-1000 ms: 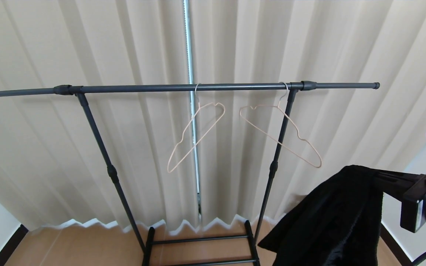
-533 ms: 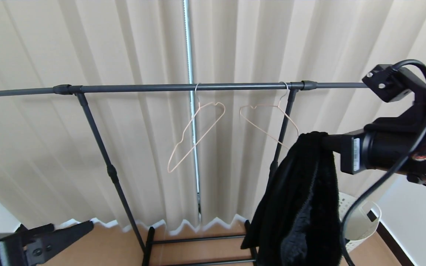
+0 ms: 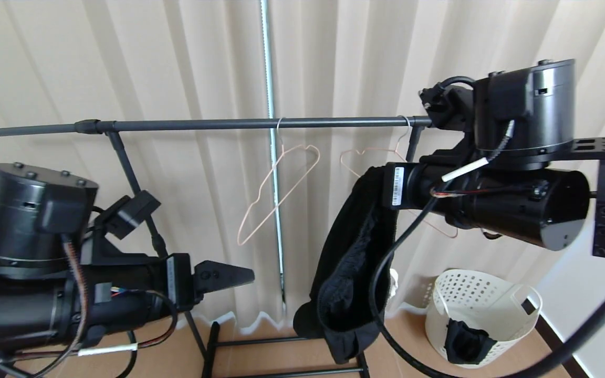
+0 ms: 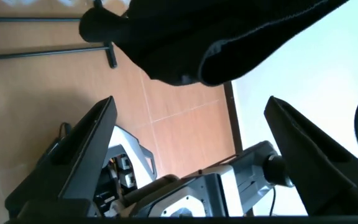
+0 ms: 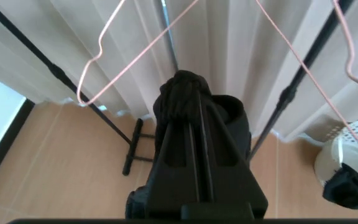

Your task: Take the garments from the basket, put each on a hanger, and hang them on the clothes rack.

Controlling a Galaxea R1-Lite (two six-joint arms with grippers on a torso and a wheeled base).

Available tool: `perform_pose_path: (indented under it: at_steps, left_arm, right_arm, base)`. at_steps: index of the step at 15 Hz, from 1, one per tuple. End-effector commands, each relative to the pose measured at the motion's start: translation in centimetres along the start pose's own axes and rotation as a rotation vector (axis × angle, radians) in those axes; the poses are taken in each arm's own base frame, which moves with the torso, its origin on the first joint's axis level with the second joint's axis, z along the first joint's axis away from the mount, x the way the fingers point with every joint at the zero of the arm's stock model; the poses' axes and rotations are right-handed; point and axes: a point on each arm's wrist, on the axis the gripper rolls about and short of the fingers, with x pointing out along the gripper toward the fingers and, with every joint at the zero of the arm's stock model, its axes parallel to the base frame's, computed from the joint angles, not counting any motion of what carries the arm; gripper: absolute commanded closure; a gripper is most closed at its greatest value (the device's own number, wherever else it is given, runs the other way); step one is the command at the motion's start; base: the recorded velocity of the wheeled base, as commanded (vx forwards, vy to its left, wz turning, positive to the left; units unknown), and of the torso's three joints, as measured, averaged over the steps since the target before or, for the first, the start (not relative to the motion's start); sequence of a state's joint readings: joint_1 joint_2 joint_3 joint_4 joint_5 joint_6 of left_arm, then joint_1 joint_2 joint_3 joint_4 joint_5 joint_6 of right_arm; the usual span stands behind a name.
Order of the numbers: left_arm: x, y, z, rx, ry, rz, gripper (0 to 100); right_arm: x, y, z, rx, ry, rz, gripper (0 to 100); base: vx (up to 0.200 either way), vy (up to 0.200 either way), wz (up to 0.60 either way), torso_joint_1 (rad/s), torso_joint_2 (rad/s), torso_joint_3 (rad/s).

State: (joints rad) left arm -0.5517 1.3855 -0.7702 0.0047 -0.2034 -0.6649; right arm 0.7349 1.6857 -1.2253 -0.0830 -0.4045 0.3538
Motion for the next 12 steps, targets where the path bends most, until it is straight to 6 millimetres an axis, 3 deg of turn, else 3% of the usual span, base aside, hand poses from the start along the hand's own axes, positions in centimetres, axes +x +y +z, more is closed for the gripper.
perform_pose_path:
  at_steps: [1, 2, 7, 12]
  left_arm:
    - [3.6, 0.4, 0.3, -0.021, 0.063, 0.036, 0]
    - [5.4, 0.0, 0.3, -0.006, 0.076, 0.034, 0]
    - [9.8, -1.1, -1.9, 0.064, 0.097, 0.129, 0]
    - [12.4, -0.8, -2.9, 0.077, 0.092, 0.175, 0]
  right_arm:
    - [2.8, 1.4, -1.5, -0.014, 0.033, -0.009, 100]
    - [3.2, 2.3, -1.3, 0.023, 0.003, -0.008, 100]
    - [2.2, 4.0, -1.5, 0.079, -0.026, 0.007, 100]
    - [0.9, 5.1, -1.2, 0.092, -0.063, 0.012, 100]
  base:
    - [0.000, 0.000, 0.00, 0.000, 0.00, 0.000]
    - [0.000, 0.000, 0.00, 0.000, 0.00, 0.000]
    - [0.000, 0.000, 0.00, 0.000, 0.00, 0.000]
    - [0.000, 0.000, 0.00, 0.000, 0.00, 0.000]
